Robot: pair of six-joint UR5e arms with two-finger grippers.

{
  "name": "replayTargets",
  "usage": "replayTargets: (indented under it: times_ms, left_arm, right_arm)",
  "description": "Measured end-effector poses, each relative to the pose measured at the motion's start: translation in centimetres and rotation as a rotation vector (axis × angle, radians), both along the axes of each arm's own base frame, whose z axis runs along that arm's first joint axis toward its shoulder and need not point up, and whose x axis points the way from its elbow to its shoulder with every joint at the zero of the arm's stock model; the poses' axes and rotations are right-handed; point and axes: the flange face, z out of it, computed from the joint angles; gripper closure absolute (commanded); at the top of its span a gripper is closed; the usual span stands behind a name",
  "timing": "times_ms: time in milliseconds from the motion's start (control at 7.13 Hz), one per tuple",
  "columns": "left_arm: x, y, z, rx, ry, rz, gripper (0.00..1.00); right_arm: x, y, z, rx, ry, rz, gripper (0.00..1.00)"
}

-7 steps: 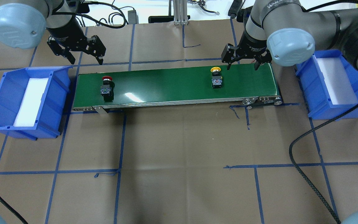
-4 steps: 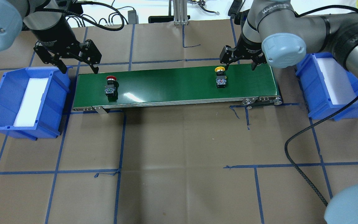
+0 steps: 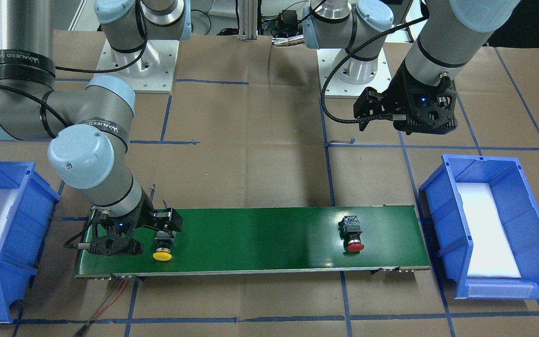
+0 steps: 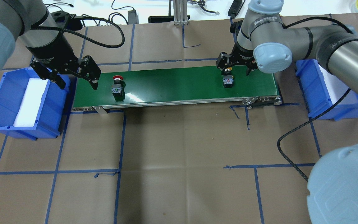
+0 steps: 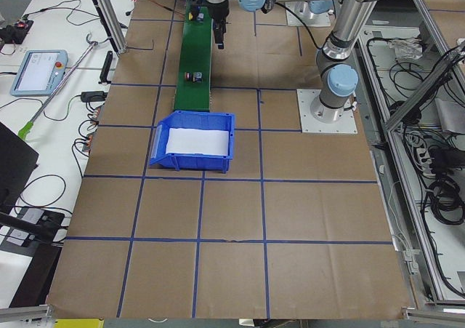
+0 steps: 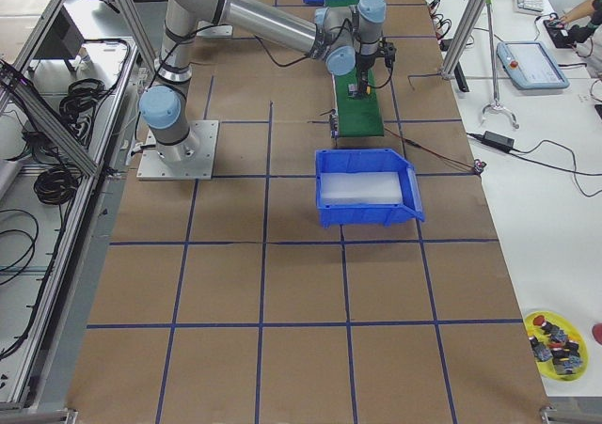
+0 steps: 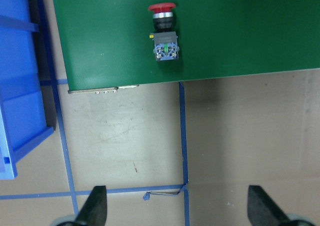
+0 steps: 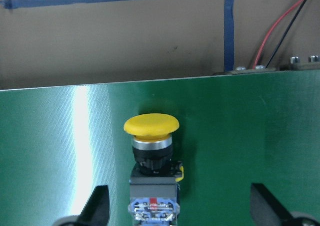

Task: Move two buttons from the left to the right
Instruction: 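Lower the right gripper onto the yellow button on the belt and grasp it, then carry the yellow button with the right gripper into the empty blue bin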

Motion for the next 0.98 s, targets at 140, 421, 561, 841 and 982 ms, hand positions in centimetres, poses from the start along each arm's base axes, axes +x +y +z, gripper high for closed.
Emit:
replayTargets:
  times_ms: [140,421,561,841,982]
  left_arm:
    - [0.0,0.1,0.0,-0.002,0.0,0.0,0.0]
    - [0.1,-0.3,0.5,-0.011,-0.005,0.004,0.0]
    - [0.1,-0.7,0.7,-0.016,-0.006,0.007,0.0]
    - [0.1,-1.4,1.0,-0.024,-0.007,0.014,0.0]
    - [0.1,-1.6,1.3,-0.03,-0.007,0.027,0.0]
  right_arm:
    - [0.0,0.0,-0.5,0.004,0.008,0.001,0.0]
    - [-0.1,-0.1,-1.8,0.026,0.015,0.003,0.23]
    - [-0.2,-0.2,-2.6,0.037,0.025,0.002,0.65]
    - [-0.8,-0.4,-2.9,0.039,0.073,-0.002,0.97]
    - [-1.2,-0.5,-2.6,0.034,0.097,-0.003,0.97]
